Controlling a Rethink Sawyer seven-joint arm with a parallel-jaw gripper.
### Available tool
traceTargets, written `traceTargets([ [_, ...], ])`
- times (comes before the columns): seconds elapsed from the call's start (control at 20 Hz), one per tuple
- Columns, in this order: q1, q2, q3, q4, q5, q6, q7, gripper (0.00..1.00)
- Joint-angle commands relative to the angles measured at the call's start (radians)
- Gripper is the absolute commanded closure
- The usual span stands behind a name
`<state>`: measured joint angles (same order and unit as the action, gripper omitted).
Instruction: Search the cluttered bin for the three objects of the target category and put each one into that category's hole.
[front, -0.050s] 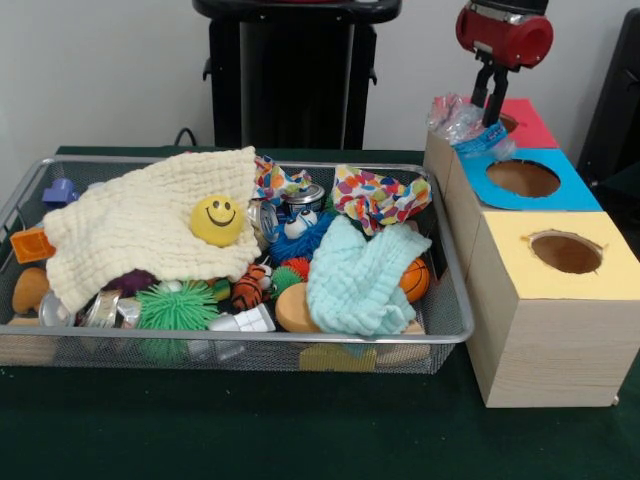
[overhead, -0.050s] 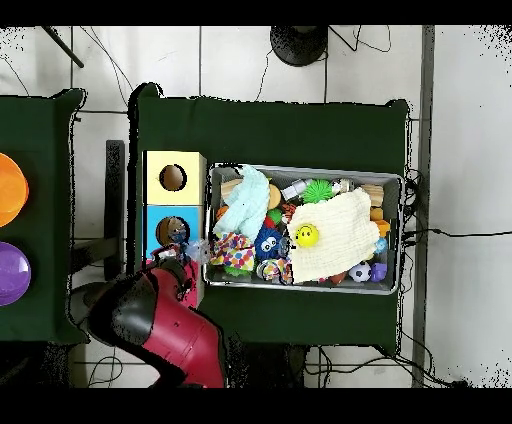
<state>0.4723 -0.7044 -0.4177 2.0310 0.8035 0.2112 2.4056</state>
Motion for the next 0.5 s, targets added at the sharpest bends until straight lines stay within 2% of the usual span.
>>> traceTargets([
  [0.05, 0.017, 0.043, 0.137, 0.029, 0.087, 0.02, 0.325, 1.0],
  [0.5, 0.073, 0.05, 0.02, -0.038, 0.06, 0.156, 0.342, 1.0],
])
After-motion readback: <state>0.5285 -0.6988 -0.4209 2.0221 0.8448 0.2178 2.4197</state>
